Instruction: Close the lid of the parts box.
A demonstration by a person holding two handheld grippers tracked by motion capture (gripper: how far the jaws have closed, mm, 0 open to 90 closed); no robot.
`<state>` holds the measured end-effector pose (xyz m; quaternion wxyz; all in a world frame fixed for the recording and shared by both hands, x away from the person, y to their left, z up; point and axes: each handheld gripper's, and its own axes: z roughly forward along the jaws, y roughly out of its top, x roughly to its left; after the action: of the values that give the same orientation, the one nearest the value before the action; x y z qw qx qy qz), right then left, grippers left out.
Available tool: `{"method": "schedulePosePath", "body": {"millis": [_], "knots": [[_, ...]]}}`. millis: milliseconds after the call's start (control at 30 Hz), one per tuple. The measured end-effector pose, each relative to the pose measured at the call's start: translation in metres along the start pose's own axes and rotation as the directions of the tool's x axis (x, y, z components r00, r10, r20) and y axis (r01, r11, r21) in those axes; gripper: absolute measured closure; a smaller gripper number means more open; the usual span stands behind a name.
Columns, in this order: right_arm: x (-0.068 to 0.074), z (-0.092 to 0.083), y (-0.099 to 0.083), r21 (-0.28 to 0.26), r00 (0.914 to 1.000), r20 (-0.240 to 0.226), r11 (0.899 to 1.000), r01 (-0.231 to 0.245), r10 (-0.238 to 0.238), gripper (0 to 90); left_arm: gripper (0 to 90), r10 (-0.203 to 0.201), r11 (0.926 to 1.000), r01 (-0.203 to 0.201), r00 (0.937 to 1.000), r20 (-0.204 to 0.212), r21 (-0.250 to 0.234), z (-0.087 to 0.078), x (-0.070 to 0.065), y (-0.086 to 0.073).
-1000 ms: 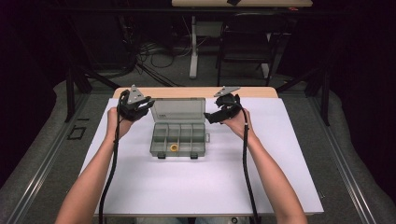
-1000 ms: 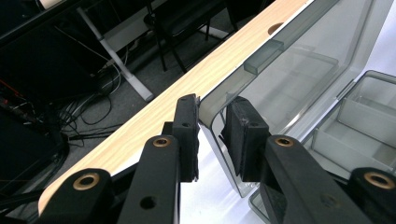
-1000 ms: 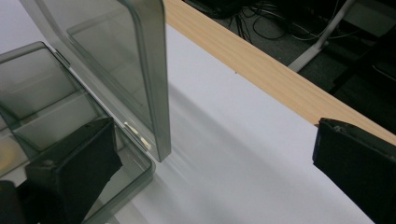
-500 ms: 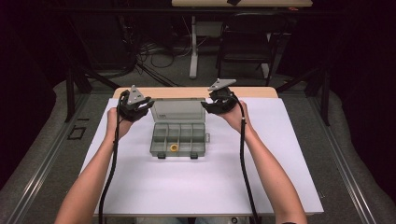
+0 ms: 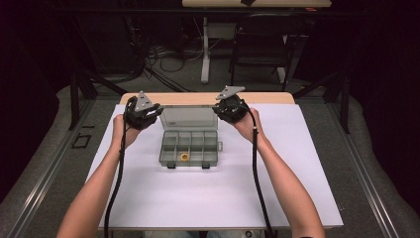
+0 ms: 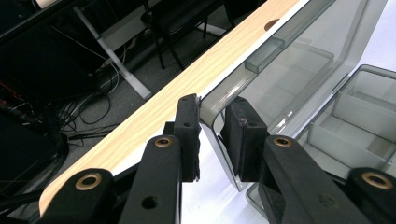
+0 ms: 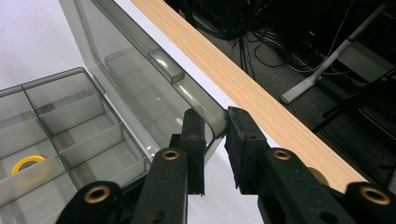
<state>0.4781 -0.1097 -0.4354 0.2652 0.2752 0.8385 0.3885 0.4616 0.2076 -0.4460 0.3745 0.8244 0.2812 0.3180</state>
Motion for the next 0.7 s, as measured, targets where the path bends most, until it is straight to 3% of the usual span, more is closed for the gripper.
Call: {"method": "schedulePosePath", "body": {"millis": [700], "knots": [[0.017, -0.011, -0.005, 0.015, 0.9961, 0.017, 0.996, 0.086, -0.086, 78.2, 75.6, 0.026, 0.9996, -0.026, 0.9993, 0.029, 0.005, -0.013, -0.008, -0.005]]}}
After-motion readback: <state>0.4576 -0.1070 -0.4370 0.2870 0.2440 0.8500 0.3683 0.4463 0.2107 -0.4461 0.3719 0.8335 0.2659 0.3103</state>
